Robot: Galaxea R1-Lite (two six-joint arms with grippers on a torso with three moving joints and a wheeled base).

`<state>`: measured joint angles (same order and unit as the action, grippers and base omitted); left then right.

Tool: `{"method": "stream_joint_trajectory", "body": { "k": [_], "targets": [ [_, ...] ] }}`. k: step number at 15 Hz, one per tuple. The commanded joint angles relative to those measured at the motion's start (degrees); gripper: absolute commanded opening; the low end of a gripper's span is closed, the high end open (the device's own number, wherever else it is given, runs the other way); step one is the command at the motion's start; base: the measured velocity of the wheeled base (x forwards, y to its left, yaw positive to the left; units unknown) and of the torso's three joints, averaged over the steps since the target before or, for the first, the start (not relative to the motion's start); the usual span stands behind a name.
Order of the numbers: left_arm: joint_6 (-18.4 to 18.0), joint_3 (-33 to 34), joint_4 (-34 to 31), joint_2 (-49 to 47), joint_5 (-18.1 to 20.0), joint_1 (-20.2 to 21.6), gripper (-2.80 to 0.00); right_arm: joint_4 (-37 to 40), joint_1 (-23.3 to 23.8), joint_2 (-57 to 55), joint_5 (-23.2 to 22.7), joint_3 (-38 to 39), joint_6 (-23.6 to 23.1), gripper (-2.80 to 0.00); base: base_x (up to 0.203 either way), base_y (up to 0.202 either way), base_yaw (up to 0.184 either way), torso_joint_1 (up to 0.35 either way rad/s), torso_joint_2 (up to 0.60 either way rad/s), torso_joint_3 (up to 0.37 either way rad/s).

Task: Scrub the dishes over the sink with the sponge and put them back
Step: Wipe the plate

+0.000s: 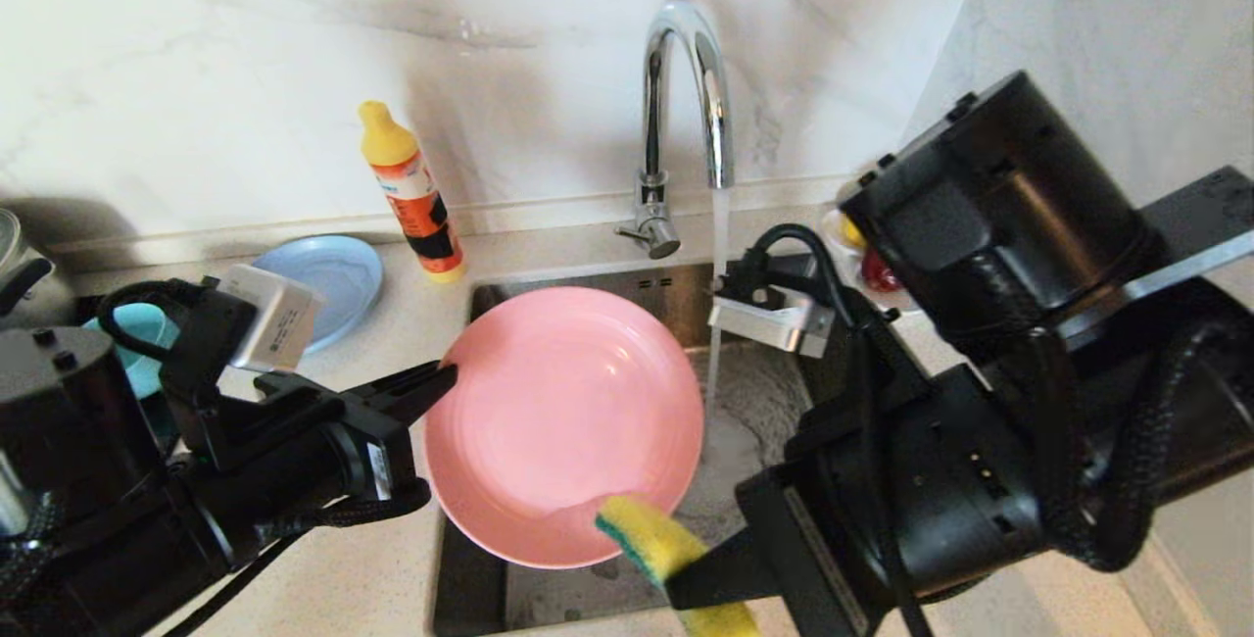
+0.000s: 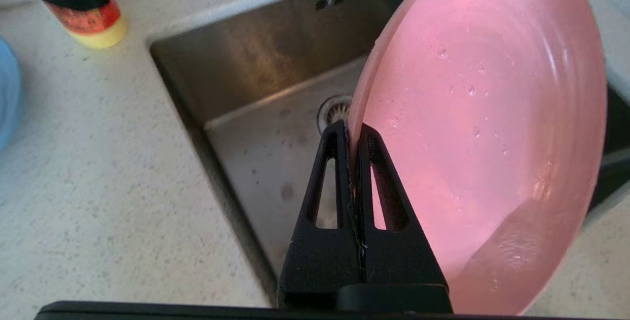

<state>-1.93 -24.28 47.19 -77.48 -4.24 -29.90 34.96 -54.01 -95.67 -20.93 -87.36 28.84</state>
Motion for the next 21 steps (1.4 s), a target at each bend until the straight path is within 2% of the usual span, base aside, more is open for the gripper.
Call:
{"method": "stream_joint_trajectory", "body": {
  "k": [1,6,11,16,21],
  "targets": [
    [-0.1,0.0,0.4,-1.7,-0.1,-0.2,-2.8,0.8,-1.8,-6.1,0.3,-3.3,0.2,-2.8,0.0,0.0,0.0,0.0,0.0,0.0],
    [-0.2,-0.5,1.0,-2.7,-0.1,-1.9,-2.8,5.3,-3.5,-14.4,3.1,-13.6,0.5,-2.8,0.0,0.0,0.0,0.0,0.0,0.0],
    [0.2,-0.9,2.5,-2.8,-0.1,-2.3,-2.8,9.7,-4.2,-21.8,3.5,-22.6,1.9,-2.8,0.0,0.0,0.0,0.0,0.0,0.0],
    [0.4,-0.3,2.5,-2.5,-0.1,-2.4,-2.8,7.8,-3.6,-22.9,7.0,-23.3,2.0,-2.8,0.0,0.0,0.0,0.0,0.0,0.0],
    [0.4,0.6,2.5,-1.7,0.0,-3.1,-2.8,5.8,0.5,-22.4,8.0,-23.3,1.9,-2.8,0.0,0.0,0.0,0.0,0.0,0.0]
  ]
}}
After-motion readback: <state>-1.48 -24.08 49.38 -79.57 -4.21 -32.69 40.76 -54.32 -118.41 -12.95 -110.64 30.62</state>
